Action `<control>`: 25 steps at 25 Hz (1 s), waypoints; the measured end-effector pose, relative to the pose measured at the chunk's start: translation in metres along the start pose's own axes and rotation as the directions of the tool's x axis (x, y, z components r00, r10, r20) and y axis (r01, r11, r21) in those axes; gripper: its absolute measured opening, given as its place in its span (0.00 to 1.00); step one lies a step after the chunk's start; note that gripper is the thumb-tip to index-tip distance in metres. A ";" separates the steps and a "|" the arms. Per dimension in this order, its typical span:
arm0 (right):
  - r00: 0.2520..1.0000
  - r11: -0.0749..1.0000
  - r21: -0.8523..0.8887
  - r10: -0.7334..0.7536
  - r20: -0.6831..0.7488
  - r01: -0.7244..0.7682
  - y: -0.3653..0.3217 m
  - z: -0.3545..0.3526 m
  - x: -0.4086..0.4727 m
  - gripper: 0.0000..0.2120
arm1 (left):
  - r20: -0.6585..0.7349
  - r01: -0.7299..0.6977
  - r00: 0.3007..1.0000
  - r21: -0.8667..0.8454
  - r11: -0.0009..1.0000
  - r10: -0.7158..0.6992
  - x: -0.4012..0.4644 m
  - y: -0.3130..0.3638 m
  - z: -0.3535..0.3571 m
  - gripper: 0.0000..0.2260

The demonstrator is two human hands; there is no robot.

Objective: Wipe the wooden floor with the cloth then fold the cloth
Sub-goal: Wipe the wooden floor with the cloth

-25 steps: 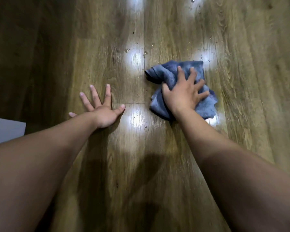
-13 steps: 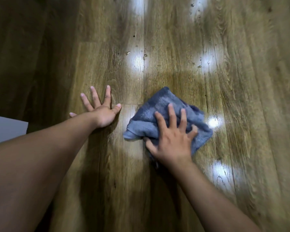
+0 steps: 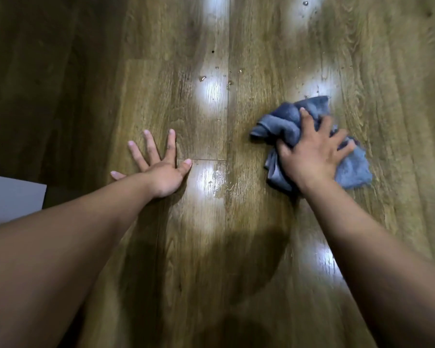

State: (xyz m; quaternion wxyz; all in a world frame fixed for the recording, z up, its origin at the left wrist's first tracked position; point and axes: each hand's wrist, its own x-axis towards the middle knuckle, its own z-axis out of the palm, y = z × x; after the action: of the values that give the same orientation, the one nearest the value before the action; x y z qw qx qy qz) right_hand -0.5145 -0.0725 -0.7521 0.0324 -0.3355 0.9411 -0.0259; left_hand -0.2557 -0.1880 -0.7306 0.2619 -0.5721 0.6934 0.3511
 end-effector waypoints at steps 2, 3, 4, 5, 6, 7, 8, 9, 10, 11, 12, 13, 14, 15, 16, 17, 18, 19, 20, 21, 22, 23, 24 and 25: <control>1.000 1.000 0.017 0.018 0.004 -0.018 -0.016 -0.003 0.019 0.29 | 0.000 0.007 1.000 0.003 1.000 -0.007 0.001 -0.001 0.001 0.32; 1.000 1.000 0.030 -0.004 0.007 0.004 -0.028 -0.004 0.021 0.27 | -0.002 0.012 1.000 0.004 1.000 -0.012 0.001 -0.001 0.001 0.32; 0.998 0.997 0.034 -0.067 0.013 0.066 -0.040 -0.006 0.017 0.25 | -0.004 0.013 1.000 0.006 1.000 -0.013 0.000 -0.002 0.001 0.33; 0.986 0.985 0.038 -0.167 0.021 0.166 -0.051 -0.008 0.007 0.24 | -0.007 0.013 1.000 0.010 1.000 -0.013 0.000 -0.002 0.001 0.33; 0.959 0.959 0.041 -0.282 0.030 0.280 -0.061 -0.009 -0.007 0.24 | -0.015 0.013 1.000 0.013 1.000 -0.013 0.000 -0.001 0.001 0.33; 0.924 0.924 0.039 -0.382 0.033 0.381 -0.068 -0.009 -0.025 0.24 | -0.020 0.013 1.000 0.011 1.000 -0.013 0.000 -0.001 0.001 0.32; 0.889 0.890 0.036 -0.456 0.028 0.455 -0.072 -0.008 -0.047 0.24 | -0.029 0.017 0.999 0.004 1.000 -0.017 0.000 0.001 0.001 0.32; 0.862 0.862 0.034 -0.507 0.021 0.506 -0.072 -0.007 -0.072 0.25 | -0.044 0.018 0.999 -0.003 1.000 -0.019 -0.001 0.002 0.002 0.31; 0.838 0.838 0.038 -0.546 0.022 0.545 -0.068 -0.007 -0.096 0.26 | -0.063 0.016 0.998 -0.006 1.000 -0.016 -0.001 0.002 0.004 0.30; 0.810 0.811 0.047 -0.585 0.039 0.583 -0.058 -0.007 -0.117 0.27 | -0.077 0.016 0.997 -0.005 1.000 -0.016 -0.001 0.002 0.005 0.29; 0.770 0.772 0.055 -0.635 0.063 0.633 -0.044 -0.008 -0.132 0.30 | -0.083 0.014 0.996 -0.005 1.000 -0.015 -0.001 0.001 0.005 0.29; 0.713 0.717 0.052 -0.697 0.074 0.696 -0.025 -0.007 -0.142 0.31 | -0.080 0.008 0.997 -0.008 1.000 -0.009 -0.001 0.000 0.005 0.29; 0.645 0.649 0.043 -0.760 0.077 0.760 -0.004 -0.007 -0.146 0.31 | -0.072 0.000 0.997 -0.016 1.000 -0.001 0.000 -0.001 0.004 0.29; 0.589 0.592 0.028 -0.805 0.077 0.805 0.017 -0.009 -0.142 0.31 | -0.064 -0.006 0.998 -0.022 1.000 0.004 0.000 -0.002 0.003 0.29; 0.562 0.564 0.009 -0.823 0.085 0.826 0.035 -0.011 -0.132 0.31 | -0.056 -0.010 0.998 -0.024 1.000 0.009 0.001 -0.003 0.003 0.29; 0.577 0.579 -0.013 -0.811 0.092 0.815 0.051 -0.014 -0.117 0.32 | -0.051 -0.011 0.999 -0.026 1.000 0.010 0.002 -0.003 0.002 0.29; 0.641 0.640 -0.035 -0.762 0.092 0.767 0.065 -0.016 -0.097 0.32 | -0.044 -0.008 0.999 -0.027 1.000 0.007 0.002 -0.004 0.002 0.30; 0.732 0.731 -0.051 -0.676 0.079 0.680 0.075 -0.018 -0.074 0.30 | -0.037 -0.004 0.999 -0.027 1.000 0.003 0.001 -0.003 0.001 0.30; 0.821 0.819 -0.058 -0.569 0.050 0.571 0.084 -0.021 -0.050 0.28 | -0.033 -0.002 0.999 -0.023 1.000 0.001 0.000 -0.002 0.001 0.30; 0.884 0.882 -0.049 -0.468 0.024 0.468 0.087 -0.022 -0.026 0.26 | -0.031 0.003 1.000 -0.019 1.000 -0.003 -0.001 -0.001 0.000 0.30; 0.919 0.918 -0.036 -0.394 0.011 0.394 0.084 -0.022 -0.006 0.25 | -0.026 0.008 1.000 -0.019 1.000 -0.009 -0.002 0.001 -0.001 0.30; 0.938 0.937 -0.029 -0.348 0.006 0.348 0.076 -0.021 0.012 0.24 | -0.022 0.012 1.000 -0.023 1.000 -0.012 -0.003 0.002 -0.002 0.30; 0.949 0.949 -0.022 -0.316 -0.001 0.315 0.062 -0.019 0.027 0.23 | -0.018 0.013 1.000 -0.028 1.000 -0.014 -0.004 0.003 -0.002 0.30; 0.958 0.958 -0.017 -0.287 -0.004 0.287 0.044 -0.016 0.039 0.23 | -0.018 0.015 1.000 -0.032 0.999 -0.016 -0.005 0.004 -0.003 0.30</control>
State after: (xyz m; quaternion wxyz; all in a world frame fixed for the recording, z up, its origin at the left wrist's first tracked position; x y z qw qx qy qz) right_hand -0.5732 -0.0628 -0.7405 0.0226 -0.4685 0.8829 -0.0240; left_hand -0.2586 -0.1862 -0.7240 0.2492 -0.5847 0.6855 0.3551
